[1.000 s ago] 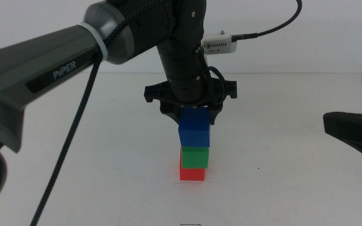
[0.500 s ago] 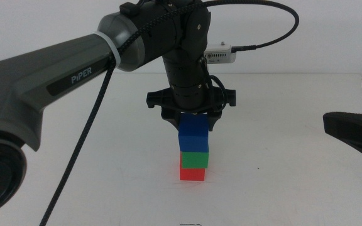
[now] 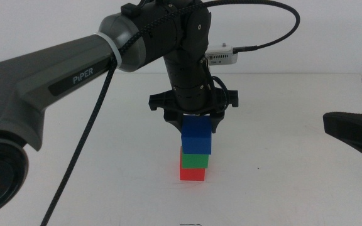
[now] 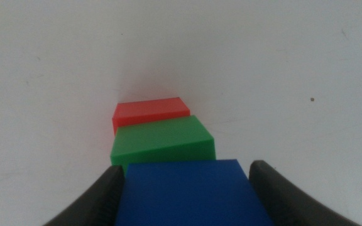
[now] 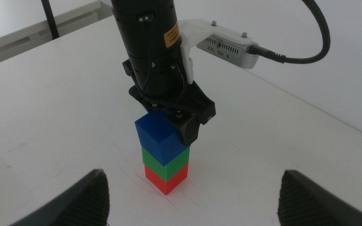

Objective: Stack red cubes first, then green, then blue cubes in a specific spot.

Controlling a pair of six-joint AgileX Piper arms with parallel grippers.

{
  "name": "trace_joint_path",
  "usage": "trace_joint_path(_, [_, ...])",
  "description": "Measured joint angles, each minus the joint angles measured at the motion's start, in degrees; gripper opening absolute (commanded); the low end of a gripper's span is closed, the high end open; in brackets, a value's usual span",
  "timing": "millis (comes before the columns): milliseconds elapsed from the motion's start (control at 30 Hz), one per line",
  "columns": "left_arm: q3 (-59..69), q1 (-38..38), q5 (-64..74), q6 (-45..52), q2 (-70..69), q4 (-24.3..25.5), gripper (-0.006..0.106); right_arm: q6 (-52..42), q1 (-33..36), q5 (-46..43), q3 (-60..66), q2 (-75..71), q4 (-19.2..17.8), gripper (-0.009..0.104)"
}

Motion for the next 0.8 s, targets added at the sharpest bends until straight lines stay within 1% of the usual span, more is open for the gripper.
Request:
trace_joint_path(200, [0.0,0.0,0.0,0.0,0.0,1.3,0.043,0.0,0.0,0.0,0.0,0.0,0.0,0.082])
trace_joint_path(333, [0.0,0.0,0.1,0.0,0.0,2.0,0.055,0.0,0.0,0.0,0.0,0.0,0.0,0.082])
trace_joint_path(367, [0.0,0.0,0.1,0.1,0.0,2.1,0.064,0.0,0.0,0.0,0.0,0.0,0.0,0.082])
trace_joint_path(533, [0.0,0.0,0.0,0.5,0.0,2.1,0.081,0.0,0.0,0.0,0.0,0.0,0.0,0.082])
trace_joint_path(633, [0.0,0.0,0.0,1.1,0.0,2.1,0.090,0.0,0.0,0.0,0.0,0.0,0.0,0.082])
trace_joint_path(700, [0.0,0.0,0.0,1.6,0.0,2.1,0.093,0.0,0.0,0.0,0.0,0.0,0.0,0.082])
trace_joint_path(800, [-0.8,0.0,0.1,3.2,0.1,2.2,0.094,0.0,0.0,0.0,0.0,0.0,0.0,0.082])
